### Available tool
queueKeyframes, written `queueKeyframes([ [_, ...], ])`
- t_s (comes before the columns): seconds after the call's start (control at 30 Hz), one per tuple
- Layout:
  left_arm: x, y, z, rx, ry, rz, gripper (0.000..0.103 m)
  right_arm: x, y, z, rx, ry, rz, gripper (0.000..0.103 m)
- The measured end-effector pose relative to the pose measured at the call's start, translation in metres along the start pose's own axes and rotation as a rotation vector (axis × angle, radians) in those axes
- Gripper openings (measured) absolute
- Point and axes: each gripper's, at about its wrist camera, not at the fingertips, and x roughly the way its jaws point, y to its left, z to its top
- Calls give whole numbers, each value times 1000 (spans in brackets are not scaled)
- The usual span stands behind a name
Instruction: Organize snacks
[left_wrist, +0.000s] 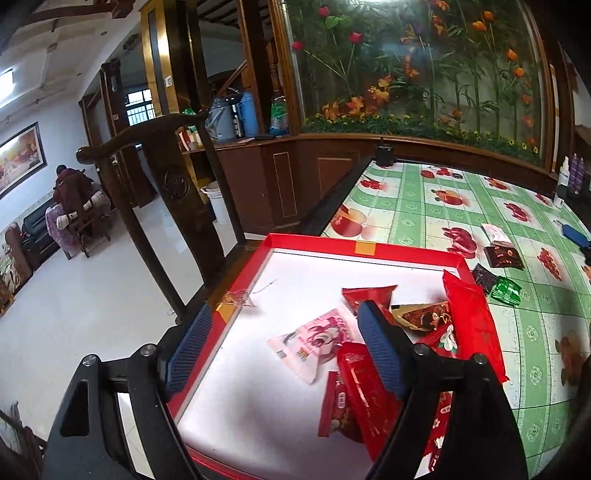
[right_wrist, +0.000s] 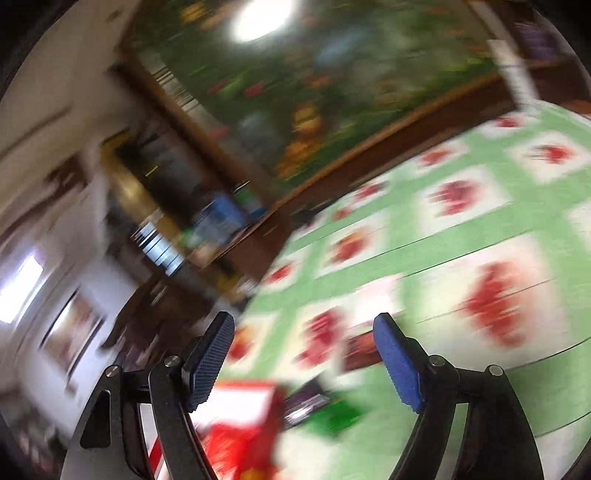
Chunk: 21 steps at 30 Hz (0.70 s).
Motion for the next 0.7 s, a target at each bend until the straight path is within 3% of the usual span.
queueKeyframes([
  [0.17,-5,-16,5,23,0,-32,81,-5,-68,27,132,-36,-191,81],
  [0.23,-11,-27,10,40,-10,-61,81,-1,-92,28,236,-12,-208,81],
  [0.37,-23,-51,22,79,-38,-110,81,2,-114,28,366,29,-141,81],
  [0.5,-24,-78,37,89,1,-201,83,-3,-106,28,332,29,-112,83],
  [0.7,-15,-117,56,170,68,-271,83,5,-84,22,285,128,-52,83],
])
